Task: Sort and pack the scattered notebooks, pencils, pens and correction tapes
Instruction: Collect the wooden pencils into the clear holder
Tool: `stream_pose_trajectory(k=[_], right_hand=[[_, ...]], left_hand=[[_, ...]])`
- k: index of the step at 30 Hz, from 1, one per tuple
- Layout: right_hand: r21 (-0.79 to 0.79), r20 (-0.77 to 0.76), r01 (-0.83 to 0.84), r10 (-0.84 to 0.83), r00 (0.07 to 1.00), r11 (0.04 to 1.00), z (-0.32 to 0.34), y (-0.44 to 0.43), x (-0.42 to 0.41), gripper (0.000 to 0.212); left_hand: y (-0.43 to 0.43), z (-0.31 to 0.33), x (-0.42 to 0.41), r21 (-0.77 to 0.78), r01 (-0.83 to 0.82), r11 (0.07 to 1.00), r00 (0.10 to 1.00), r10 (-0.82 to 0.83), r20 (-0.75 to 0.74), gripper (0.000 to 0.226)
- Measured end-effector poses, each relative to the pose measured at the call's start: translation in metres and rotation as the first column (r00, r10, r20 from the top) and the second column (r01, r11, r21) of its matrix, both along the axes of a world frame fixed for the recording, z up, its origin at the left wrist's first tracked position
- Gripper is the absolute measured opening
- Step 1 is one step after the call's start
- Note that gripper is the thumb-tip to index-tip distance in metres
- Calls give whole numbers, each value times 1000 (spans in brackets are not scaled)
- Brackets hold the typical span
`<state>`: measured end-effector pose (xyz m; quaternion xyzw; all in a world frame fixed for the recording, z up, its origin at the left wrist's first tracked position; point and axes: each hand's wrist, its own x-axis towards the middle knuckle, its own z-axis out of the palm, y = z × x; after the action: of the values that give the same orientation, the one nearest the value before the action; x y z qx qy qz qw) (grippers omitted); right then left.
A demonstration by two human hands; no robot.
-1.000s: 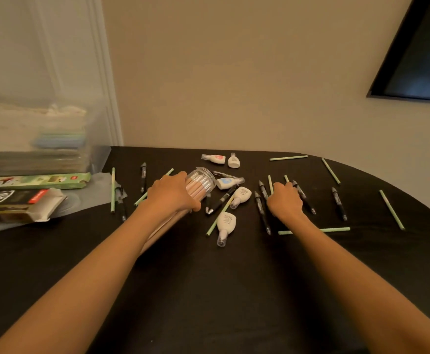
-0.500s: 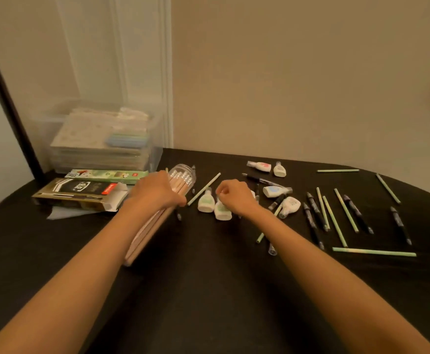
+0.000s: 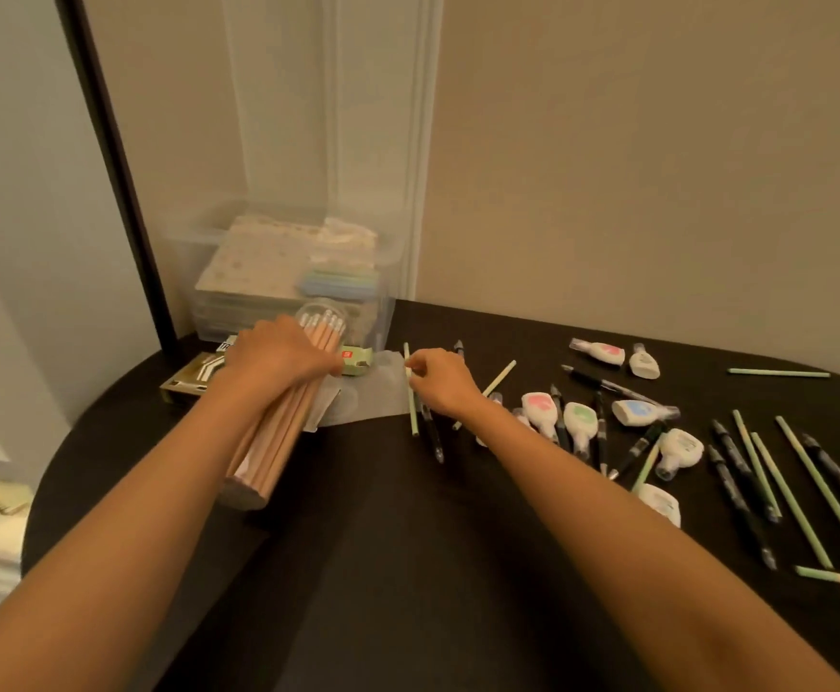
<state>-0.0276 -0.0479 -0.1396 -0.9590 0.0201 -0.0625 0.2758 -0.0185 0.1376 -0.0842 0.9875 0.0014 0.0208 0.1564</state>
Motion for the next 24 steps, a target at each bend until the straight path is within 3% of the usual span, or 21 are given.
stream_pose_trajectory(k=[4, 9, 13, 16, 20, 24], right_hand=[[-3, -74, -60, 60, 995, 998, -7, 12, 19, 46], [-91, 13, -190, 192, 981, 978, -10, 33, 25, 30], [7, -157, -329, 326, 932, 944, -7, 48, 25, 58], [-155, -243, -378, 336, 910, 913, -5, 52, 29, 69], [-222, -175, -353, 319, 931, 909, -3, 53, 29, 68], [-107, -167, -227, 208, 964, 968, 11, 27, 24, 63]], left_hand=[[15, 2, 18, 32, 3, 999, 1000, -2, -15, 74], [20, -4, 33, 54, 29, 998, 999, -28, -33, 75], [20, -11, 37, 41, 45, 998, 998, -43, -47, 70], [21, -13, 40, -1, 48, 999, 998, -48, -36, 69], [24, -15, 40, -45, 53, 998, 998, -54, -24, 67], [23, -15, 37, -36, 96, 995, 994, -98, -39, 67]])
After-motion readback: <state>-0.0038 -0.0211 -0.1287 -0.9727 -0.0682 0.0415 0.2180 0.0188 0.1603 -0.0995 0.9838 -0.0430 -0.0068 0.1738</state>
